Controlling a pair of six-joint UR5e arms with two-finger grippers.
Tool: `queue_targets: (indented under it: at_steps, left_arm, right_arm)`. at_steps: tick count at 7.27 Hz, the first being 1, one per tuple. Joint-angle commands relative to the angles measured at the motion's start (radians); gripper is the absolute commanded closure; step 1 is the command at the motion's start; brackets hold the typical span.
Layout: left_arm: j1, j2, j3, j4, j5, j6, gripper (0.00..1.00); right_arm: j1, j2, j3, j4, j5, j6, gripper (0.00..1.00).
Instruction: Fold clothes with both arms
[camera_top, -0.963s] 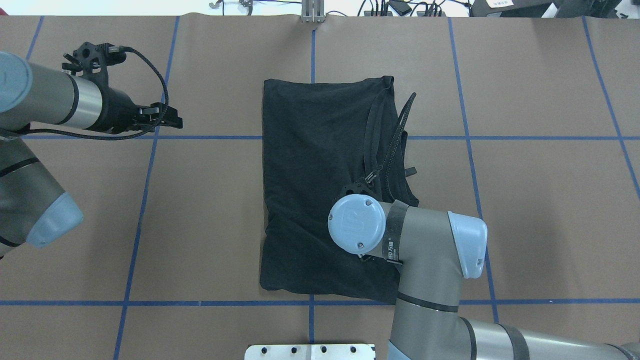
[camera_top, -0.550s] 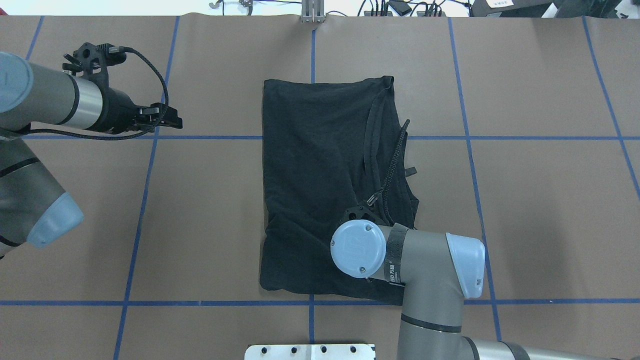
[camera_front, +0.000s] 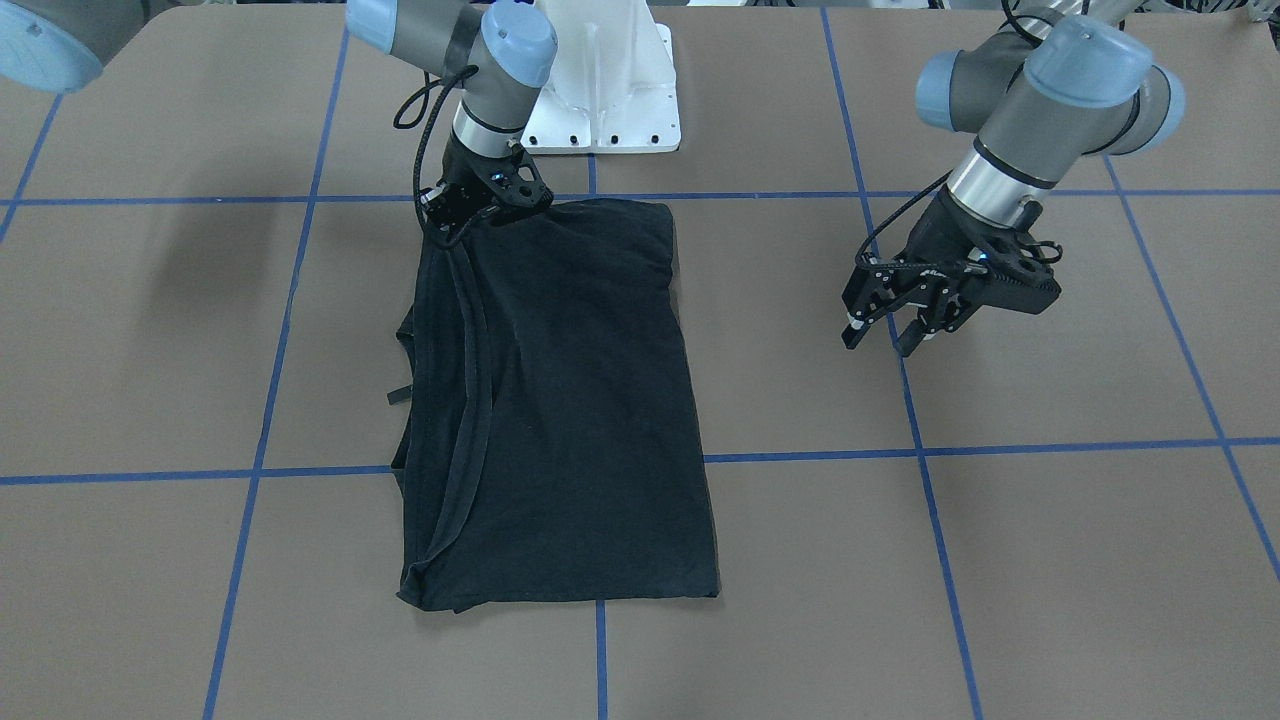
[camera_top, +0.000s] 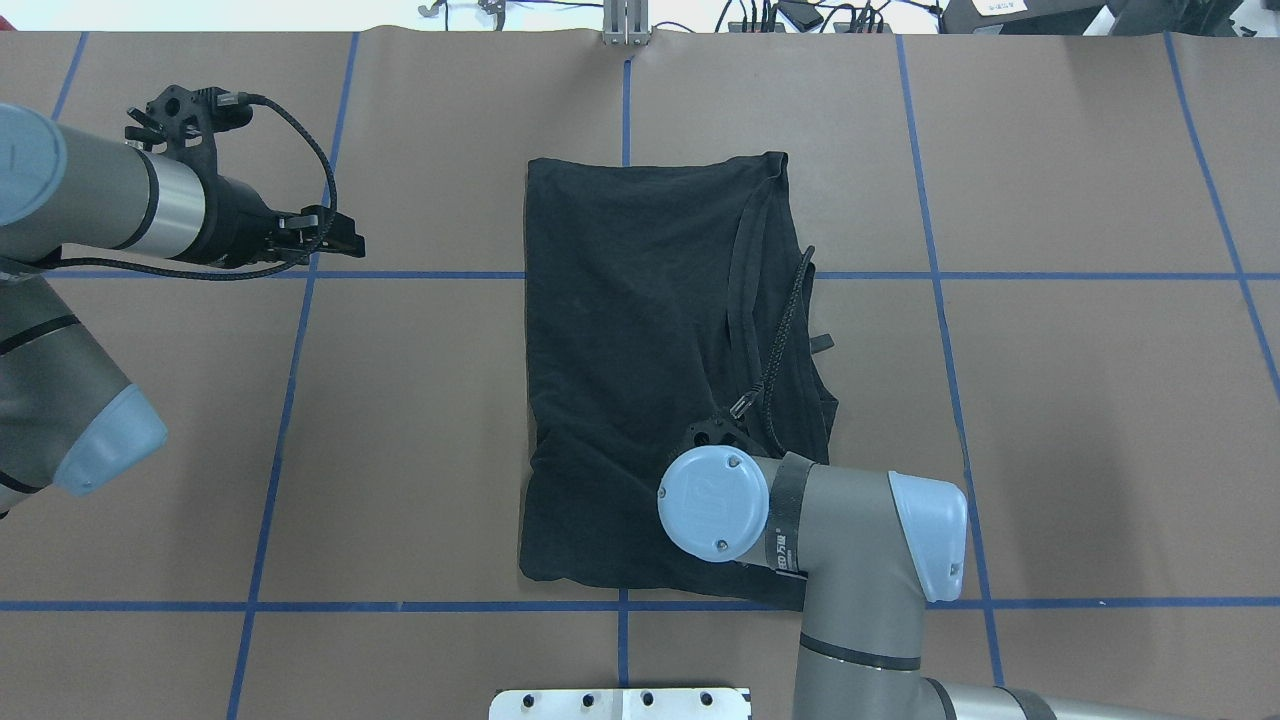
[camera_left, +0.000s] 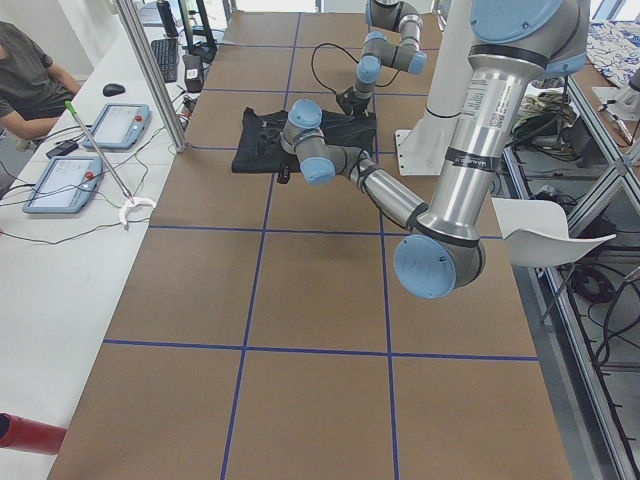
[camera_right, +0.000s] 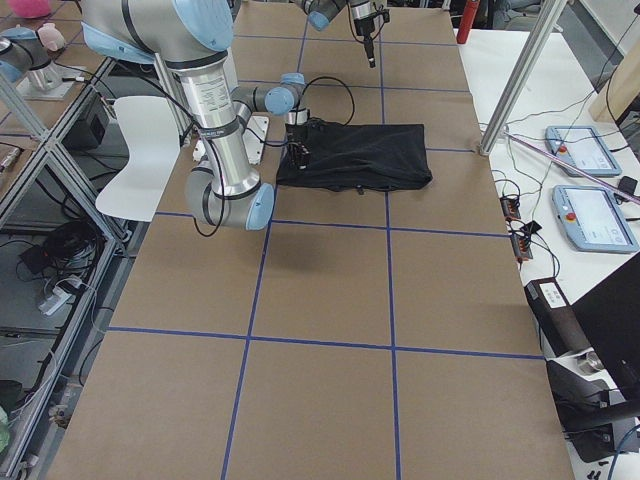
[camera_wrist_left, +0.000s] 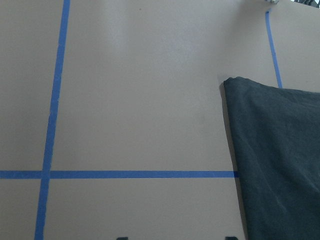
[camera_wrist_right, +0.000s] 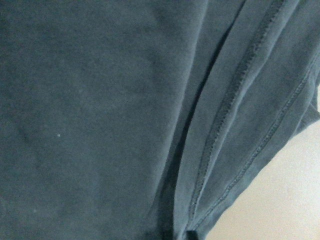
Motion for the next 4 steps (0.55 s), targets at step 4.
queue_targets:
  at_steps: [4]
  left_arm:
    - [0.002,-0.002,-0.009,0.0,0.0,-0.038,0.28]
  right_arm:
    - [-0.009,-0.195,0.175,-0.066,0.054,0.245,1.0]
